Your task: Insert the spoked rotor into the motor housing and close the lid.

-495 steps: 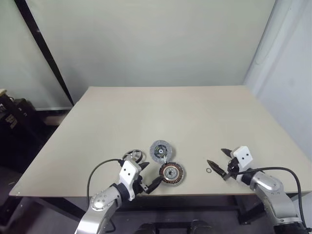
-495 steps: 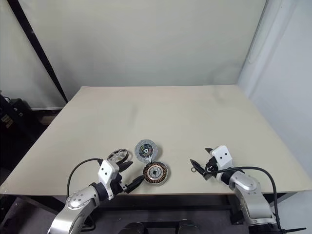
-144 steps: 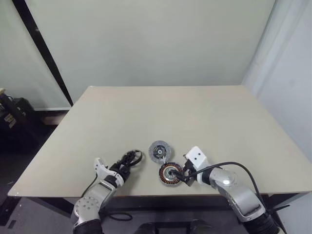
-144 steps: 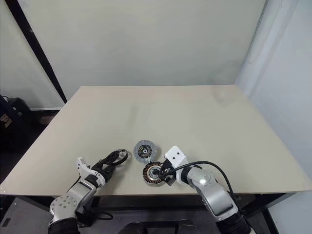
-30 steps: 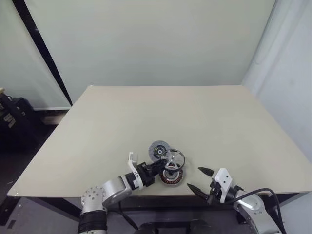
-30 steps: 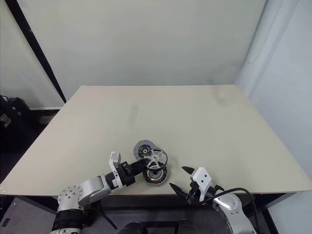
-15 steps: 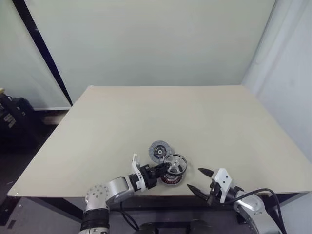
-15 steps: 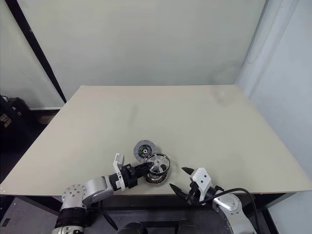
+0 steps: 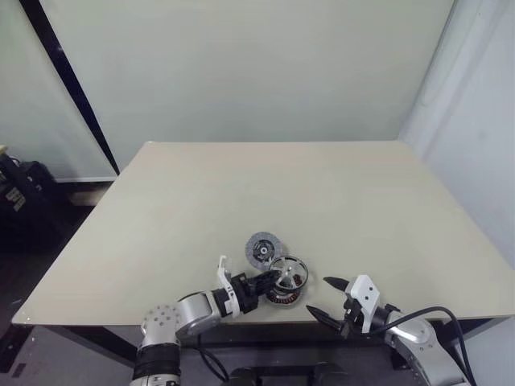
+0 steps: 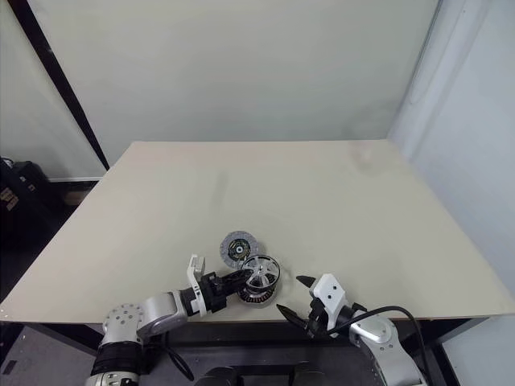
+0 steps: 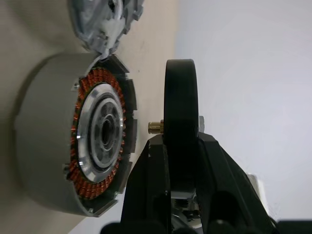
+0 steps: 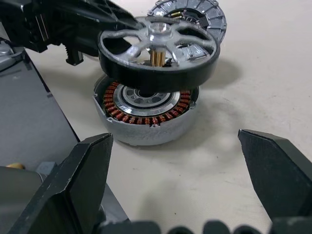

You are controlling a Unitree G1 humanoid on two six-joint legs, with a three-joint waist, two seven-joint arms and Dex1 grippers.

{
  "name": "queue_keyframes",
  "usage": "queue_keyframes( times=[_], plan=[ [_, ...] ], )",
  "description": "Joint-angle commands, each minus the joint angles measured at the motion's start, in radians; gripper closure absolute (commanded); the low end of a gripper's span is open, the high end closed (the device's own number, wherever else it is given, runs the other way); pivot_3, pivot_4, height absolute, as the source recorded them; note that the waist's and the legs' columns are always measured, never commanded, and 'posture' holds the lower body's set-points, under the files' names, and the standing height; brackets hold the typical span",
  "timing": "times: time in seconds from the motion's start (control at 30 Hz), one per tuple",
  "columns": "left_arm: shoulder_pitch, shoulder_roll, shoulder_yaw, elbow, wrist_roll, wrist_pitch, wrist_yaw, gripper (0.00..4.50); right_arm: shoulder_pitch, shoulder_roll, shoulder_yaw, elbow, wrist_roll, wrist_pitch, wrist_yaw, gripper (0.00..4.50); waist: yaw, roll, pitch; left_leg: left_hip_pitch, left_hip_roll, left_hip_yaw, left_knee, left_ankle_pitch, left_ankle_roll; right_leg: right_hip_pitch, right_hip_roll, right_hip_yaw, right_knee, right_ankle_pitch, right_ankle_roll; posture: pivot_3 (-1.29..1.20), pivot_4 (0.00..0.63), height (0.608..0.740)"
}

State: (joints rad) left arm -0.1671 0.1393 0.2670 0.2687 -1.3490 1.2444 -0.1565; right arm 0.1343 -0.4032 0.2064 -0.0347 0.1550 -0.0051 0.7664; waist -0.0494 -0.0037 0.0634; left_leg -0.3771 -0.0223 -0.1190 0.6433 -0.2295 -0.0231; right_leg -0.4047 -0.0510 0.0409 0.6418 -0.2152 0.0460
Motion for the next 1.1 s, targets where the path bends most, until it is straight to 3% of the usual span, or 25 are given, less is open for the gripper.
queue_keyframes(
  times=[0.03,1.1],
  plan=[
    [-0.001,0.010,0.029,-0.008,0.010,0.001,-0.017,4.21,-0.005,-0.007,-0.003,-0.047,0.001,-0.005,0.001,0.00,0.000,0.000,0.000,0.000,0.000,0.000,0.000,0.000,0.000,0.000,0.000,0.000,0.000,0.000,0.000,0.00,0.000,0.740],
    [-0.038,-0.019,0.051,0.022,0.131,0.037,-0.043,4.21,0.027,-0.006,-0.002,-0.054,-0.001,-0.007,-0.020,0.00,0.000,0.000,0.000,0.000,0.000,0.000,0.000,0.000,0.000,0.000,0.000,0.000,0.000,0.000,0.000,0.00,0.000,0.740]
  ],
)
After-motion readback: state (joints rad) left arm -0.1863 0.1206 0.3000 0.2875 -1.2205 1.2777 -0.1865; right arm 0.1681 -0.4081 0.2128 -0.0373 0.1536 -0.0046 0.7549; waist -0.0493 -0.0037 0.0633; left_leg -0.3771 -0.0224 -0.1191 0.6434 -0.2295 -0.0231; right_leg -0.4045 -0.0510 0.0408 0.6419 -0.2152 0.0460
